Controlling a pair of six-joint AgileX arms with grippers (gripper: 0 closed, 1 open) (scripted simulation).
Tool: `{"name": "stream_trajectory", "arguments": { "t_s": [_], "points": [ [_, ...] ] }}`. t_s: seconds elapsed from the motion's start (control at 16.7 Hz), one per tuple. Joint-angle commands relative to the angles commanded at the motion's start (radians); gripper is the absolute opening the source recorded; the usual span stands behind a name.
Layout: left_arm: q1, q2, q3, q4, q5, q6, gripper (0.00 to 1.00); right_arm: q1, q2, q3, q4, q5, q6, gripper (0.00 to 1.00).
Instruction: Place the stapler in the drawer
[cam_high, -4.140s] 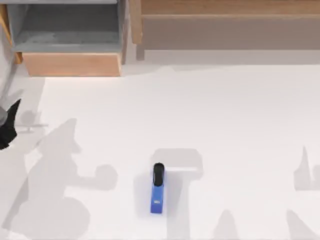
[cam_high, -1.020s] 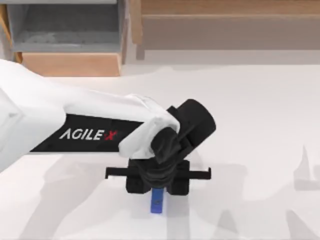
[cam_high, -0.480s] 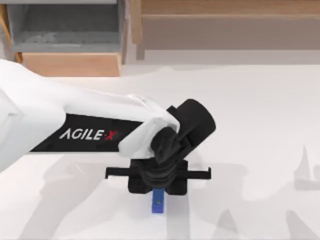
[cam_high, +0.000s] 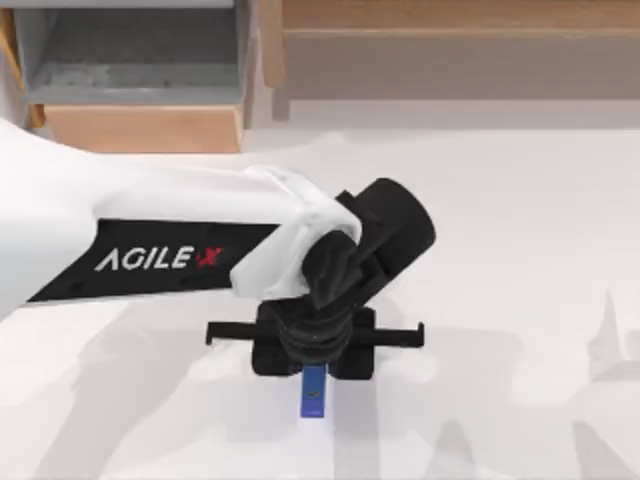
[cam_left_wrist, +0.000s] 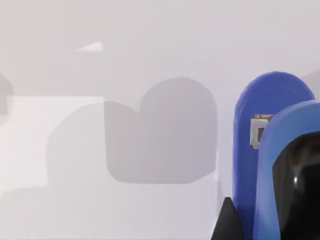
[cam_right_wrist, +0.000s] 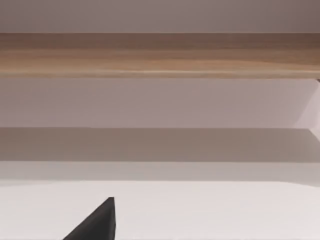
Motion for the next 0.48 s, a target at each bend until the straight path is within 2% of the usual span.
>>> {"name": "stream_trajectory", "arguments": {
  "t_s": [0.36,0.48],
  "points": [
    [0.001,-0.007,0.008,-0.014,-0.001,0.001,0.0,0.0,0.0,0.0,0.0,0.0,0.0,1.0],
    [0.031,-0.019,0.034,-0.015,-0.006,0.027,0.0,0.0,0.0,0.0,0.0,0.0,0.0,1.0]
  ]
}}
